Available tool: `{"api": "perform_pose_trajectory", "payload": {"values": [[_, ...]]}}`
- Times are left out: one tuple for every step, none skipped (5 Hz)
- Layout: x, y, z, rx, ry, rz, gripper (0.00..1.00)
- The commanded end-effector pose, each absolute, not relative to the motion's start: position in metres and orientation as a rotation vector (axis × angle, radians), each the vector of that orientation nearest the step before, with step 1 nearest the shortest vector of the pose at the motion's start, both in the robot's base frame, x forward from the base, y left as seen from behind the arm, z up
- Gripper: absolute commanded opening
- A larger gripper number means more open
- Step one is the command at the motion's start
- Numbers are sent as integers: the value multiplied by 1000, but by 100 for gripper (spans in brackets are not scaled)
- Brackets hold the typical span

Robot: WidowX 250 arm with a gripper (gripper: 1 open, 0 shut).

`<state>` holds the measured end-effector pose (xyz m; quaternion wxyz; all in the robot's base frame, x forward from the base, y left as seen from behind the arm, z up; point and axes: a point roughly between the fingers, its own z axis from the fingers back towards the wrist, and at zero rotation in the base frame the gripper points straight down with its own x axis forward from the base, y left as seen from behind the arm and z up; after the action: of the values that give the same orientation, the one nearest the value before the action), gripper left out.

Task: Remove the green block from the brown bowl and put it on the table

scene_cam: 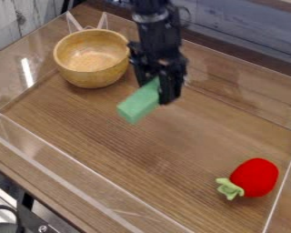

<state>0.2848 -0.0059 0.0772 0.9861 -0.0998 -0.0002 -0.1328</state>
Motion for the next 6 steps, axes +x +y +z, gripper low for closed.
{"api": "perform_pose_trajectory", "payload": {"values": [[284,-23,72,-181,-40,-313,0],[281,-32,52,-181,-28,-342,0],[281,-33,37,-170,-31,-327,0],[283,-32,36,-164,-40,-307,0],[284,-31,37,-166,-45,-297,0],[286,-31,40,-167,-49,-286,0]]}}
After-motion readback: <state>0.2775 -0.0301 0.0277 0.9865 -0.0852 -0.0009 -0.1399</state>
